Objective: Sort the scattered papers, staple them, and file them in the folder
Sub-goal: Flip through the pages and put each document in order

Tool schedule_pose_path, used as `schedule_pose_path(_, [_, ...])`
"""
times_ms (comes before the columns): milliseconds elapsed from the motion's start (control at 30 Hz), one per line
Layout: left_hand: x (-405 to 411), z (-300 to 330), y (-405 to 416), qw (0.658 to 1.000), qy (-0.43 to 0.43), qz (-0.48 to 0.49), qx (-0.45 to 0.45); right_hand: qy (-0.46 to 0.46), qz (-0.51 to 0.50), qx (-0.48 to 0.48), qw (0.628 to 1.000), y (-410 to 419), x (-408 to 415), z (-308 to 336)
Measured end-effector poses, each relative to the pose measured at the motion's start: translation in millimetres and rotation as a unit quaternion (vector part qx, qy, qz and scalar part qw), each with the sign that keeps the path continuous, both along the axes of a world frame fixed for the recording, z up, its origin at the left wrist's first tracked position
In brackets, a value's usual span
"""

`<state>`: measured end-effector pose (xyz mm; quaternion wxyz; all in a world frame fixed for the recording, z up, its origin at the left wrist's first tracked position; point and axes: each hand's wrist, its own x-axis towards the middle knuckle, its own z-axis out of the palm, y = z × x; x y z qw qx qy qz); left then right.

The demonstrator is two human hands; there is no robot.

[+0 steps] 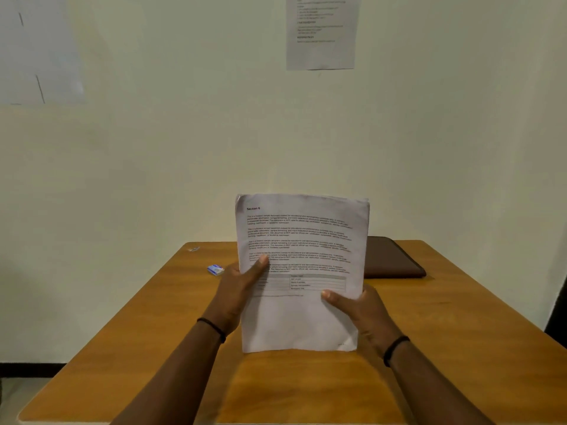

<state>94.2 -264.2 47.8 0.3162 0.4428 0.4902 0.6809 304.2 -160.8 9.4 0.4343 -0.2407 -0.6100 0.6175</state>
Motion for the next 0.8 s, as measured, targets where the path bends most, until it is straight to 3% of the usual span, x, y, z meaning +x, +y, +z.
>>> schedule_pose_path(267, [-0.3,-25.9,2.9,0.999,-0.016,0.004,-0.040,-0.061,-0.012,0.011,0.998,2.6,2.7,-29.3])
schedule_pose_path(533, [18.0,-30.4,4.6,0.993,-0.105,-0.050,-0.001,-0.046,-0.033,0.040,0.998,12.5,15.8,5.4])
schedule_pose_path(800, [-21.1,-14.8,17.6,0.992,-0.106,-0.003,-0.066,-0.169,0.111,0.026,0.979,37.4,65.1,40.3])
